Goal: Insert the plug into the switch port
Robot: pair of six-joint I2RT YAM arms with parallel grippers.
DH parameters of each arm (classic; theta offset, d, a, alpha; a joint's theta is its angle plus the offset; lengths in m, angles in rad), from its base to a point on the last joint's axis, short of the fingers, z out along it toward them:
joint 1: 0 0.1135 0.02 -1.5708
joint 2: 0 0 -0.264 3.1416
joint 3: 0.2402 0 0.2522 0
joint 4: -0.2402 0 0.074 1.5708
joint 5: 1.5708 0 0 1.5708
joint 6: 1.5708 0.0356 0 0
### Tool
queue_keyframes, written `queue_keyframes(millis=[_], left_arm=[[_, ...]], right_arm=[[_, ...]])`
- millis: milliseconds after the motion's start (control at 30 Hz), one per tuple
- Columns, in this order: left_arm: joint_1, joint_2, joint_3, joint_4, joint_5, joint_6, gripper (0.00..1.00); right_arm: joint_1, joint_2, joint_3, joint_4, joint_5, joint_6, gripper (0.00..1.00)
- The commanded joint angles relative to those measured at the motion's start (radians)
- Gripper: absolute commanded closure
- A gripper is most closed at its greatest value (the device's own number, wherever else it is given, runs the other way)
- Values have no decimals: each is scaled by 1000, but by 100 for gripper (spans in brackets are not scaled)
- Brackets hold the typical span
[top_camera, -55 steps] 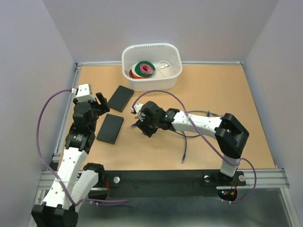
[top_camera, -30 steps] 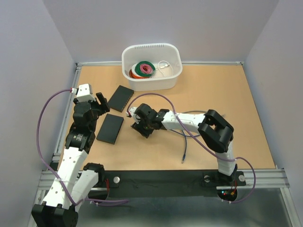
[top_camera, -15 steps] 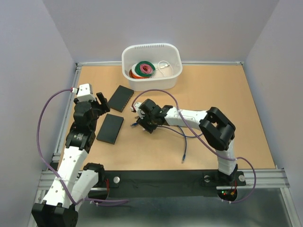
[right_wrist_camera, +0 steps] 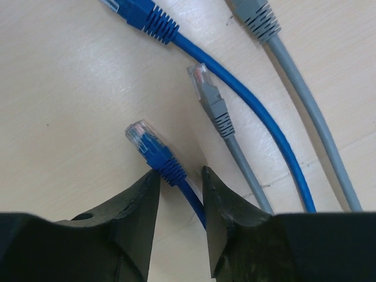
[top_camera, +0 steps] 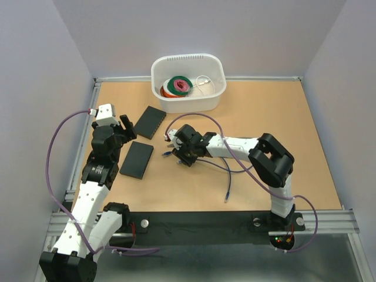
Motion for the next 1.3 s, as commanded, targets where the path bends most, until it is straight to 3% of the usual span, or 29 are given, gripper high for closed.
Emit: queue_keyframes(millis=[0,167,233,333,800,1000,1167,1267], left_arm=[[-3,-1,18,40,5,9,23],[-3,-5,18,40,3,10,23],[-3,-7,18,39,5,7,23],[-3,1,20,39,12,7,23],[-3,-13,21,37,43,17,23],[-11,-33,28,39,90,12,26],[-32,-82,6,91,361,10,25],[-66,-99,-20,152,500,12,19]], right_arm=[[7,-43,-19,10,-32,0,61],[7,-55,-33,16,-44,3,70],[7,-66,-40,16,-51,9,78],[7,-90,-60,17,-56,20,99],[7,-320,-166,88,-52,202,100],[9,-421,-194,93,31,299,99],[7,-506,-226,122,39,405,100],[7,-523,-191,145,8,442,100]])
